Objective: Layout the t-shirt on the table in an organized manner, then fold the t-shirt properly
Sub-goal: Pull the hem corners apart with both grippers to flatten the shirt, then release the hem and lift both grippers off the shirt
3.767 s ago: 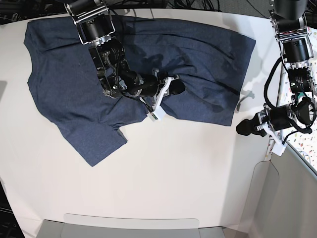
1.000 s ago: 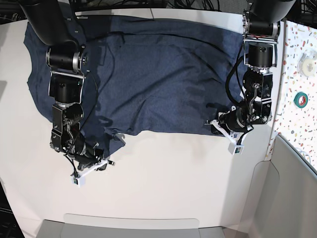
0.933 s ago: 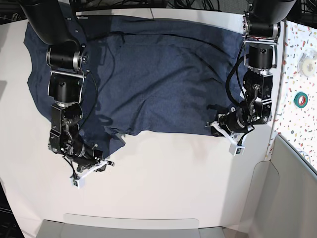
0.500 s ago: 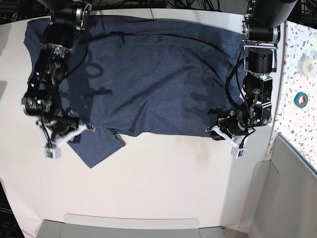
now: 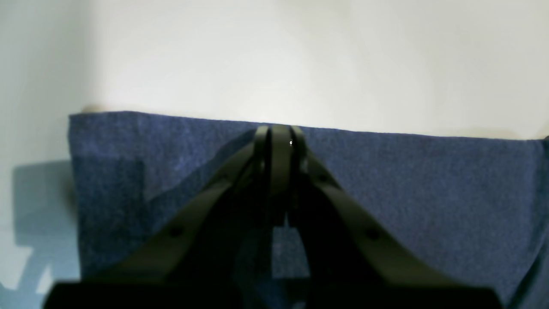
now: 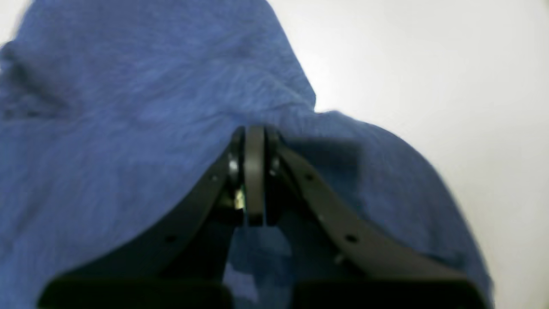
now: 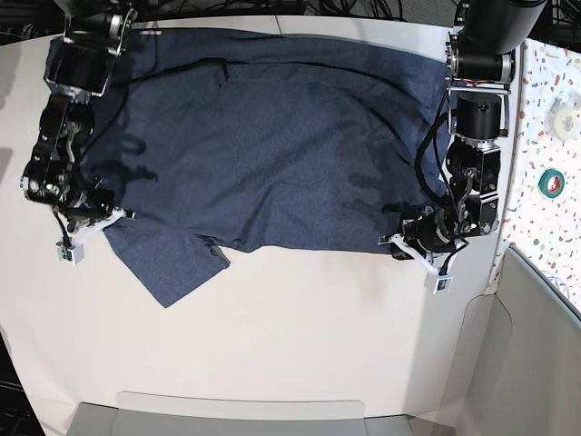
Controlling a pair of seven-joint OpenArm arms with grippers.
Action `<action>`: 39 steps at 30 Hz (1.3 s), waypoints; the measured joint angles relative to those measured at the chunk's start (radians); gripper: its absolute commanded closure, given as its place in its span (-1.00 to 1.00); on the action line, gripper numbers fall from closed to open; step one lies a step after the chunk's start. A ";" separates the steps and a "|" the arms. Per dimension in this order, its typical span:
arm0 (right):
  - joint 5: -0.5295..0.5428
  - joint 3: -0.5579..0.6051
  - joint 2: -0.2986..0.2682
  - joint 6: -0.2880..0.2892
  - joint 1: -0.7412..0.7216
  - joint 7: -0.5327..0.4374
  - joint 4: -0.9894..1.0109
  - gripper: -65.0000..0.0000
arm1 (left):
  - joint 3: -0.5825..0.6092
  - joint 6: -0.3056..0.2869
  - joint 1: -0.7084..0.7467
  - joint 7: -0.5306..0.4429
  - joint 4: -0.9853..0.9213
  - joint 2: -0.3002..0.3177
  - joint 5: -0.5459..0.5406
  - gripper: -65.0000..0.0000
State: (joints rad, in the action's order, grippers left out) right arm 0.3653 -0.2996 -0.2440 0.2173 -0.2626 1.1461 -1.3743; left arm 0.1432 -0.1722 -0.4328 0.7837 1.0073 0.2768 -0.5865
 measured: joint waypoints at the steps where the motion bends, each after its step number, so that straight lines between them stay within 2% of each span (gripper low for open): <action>1: -0.001 0.007 -0.002 -0.001 -0.016 -0.025 0.045 1.00 | 0.000 0.000 0.000 0.000 0.000 0.000 0.001 1.00; 7: 0.000 0.131 -0.039 0.000 -0.104 -0.174 0.230 1.00 | 0.000 0.001 -0.001 -0.003 0.000 0.000 0.000 1.00; 10: 0.008 0.170 -0.042 0.000 -0.139 -0.244 0.300 1.00 | 0.000 0.013 -0.010 -0.054 -0.005 -0.004 0.021 1.00; 19: 0.020 0.171 -0.044 0.003 -0.164 -0.261 0.340 1.00 | 0.000 0.016 -0.002 -0.252 -0.014 -0.002 0.026 1.00; 26: 0.038 0.168 -0.070 0.014 -0.139 -0.278 0.335 1.00 | 0.000 0.015 -0.008 -0.395 -0.138 -0.002 0.024 1.00; 28: 0.038 0.168 -0.074 0.014 -0.137 -0.279 0.333 1.00 | 0.000 0.016 -0.008 -0.400 -0.140 -0.002 0.024 1.00; 31: 0.038 0.133 -0.067 0.014 -0.137 -0.270 0.332 1.00 | 0.000 0.027 0.011 -0.385 -0.046 -0.002 0.027 0.99; 34: 0.037 0.071 -0.057 0.014 -0.135 -0.264 0.335 1.00 | -0.019 0.018 0.030 -0.292 0.156 0.003 0.024 0.99; 36: 0.036 0.051 -0.057 0.013 -0.134 -0.265 0.336 1.00 | -0.084 0.003 0.040 -0.189 0.281 -0.004 -0.001 0.99; 39: 0.028 0.054 -0.056 0.009 -0.134 -0.266 0.336 1.00 | -0.114 0.009 0.042 0.059 0.394 0.002 0.011 0.99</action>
State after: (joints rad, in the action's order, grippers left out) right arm 0.3935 -0.2455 -0.3004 0.2264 -0.3965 0.8806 -1.0386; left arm 0.0288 -0.1635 -0.3908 0.8425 1.4010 0.2783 -0.5751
